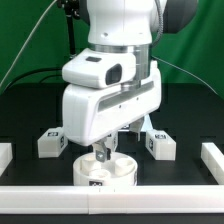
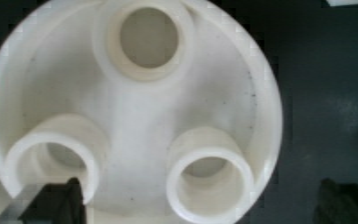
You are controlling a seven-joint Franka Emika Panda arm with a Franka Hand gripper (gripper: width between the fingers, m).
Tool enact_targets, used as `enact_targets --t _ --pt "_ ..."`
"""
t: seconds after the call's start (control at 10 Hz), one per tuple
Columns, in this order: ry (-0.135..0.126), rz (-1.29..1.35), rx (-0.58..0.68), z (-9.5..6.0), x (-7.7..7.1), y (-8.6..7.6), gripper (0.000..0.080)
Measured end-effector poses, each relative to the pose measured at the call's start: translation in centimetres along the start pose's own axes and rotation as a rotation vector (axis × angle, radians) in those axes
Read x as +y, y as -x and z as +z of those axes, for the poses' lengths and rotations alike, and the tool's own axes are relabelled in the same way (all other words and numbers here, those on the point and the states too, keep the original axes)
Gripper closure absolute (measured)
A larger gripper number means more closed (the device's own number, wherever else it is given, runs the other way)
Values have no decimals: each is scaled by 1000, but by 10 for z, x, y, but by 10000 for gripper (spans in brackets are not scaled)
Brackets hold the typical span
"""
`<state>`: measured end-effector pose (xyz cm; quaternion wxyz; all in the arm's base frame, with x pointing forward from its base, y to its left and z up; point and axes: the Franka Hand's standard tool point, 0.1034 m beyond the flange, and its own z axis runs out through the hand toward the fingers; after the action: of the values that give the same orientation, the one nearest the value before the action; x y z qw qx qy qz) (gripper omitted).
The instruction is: Assemble stool
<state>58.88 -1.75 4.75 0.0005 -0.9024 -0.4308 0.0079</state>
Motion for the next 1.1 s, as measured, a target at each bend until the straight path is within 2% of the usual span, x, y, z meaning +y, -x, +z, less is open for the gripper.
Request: enact_targets --t 0.2,0.3,0.5,0.6,1.0,1.1 --pt "1 7 2 3 -2 -2 150" --pt "5 10 16 14 -13 -9 150" --pt "-1 11 10 17 -16 -7 150" --pt "-4 15 11 25 -22 -5 150" --pt "-5 16 9 26 -22 -4 150" --pt "-5 16 9 26 -22 -4 177"
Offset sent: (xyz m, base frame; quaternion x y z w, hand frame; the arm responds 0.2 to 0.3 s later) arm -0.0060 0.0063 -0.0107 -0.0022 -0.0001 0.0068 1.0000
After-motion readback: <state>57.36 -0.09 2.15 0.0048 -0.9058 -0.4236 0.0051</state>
